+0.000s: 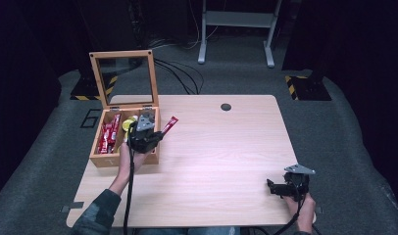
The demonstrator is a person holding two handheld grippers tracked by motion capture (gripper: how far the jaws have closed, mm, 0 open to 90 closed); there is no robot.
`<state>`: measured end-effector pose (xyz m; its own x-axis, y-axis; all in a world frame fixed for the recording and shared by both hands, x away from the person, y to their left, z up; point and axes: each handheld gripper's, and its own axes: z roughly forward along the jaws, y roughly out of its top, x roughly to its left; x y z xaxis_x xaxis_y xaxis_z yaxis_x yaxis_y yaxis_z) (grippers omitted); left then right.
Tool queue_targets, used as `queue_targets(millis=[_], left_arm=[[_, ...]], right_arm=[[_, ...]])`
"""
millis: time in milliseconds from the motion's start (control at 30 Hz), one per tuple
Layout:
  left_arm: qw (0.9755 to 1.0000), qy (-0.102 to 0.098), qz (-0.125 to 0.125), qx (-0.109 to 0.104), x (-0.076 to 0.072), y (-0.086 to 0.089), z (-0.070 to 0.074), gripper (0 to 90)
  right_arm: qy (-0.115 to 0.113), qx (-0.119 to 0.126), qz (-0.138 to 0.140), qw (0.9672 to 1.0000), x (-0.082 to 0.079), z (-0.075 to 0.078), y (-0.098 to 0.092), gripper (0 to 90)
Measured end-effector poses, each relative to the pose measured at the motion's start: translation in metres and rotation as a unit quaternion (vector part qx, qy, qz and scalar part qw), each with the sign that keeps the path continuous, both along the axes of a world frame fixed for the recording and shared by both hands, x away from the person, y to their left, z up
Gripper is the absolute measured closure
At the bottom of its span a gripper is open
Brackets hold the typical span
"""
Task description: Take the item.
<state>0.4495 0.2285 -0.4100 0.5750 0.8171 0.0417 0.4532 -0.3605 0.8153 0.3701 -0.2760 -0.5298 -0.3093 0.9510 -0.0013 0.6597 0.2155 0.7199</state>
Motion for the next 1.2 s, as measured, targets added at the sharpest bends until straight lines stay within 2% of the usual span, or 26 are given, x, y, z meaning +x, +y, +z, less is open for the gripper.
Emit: queue_targets(millis=[433,767,1200], left_arm=[[0.9998,0.013,-0.013,-0.011,0.002,-0.024,-0.012,83.4],[0.9993,0.023,-0.029,0.0,0.002,-0.044,-0.024,83.4],[0.9988,0.037,-0.032,-0.002,0.007,-0.063,-0.042,83.4]], right_arm=[[0.0,0.001,0.0,1.0,0.0,0.0,0.0,0.2],[0.001,0.001,-0.001,1.0,0.0,0.0,0.0,0.2],[0.0,0.001,0.0,1.0,0.0,0.0,0.0,0.2]])
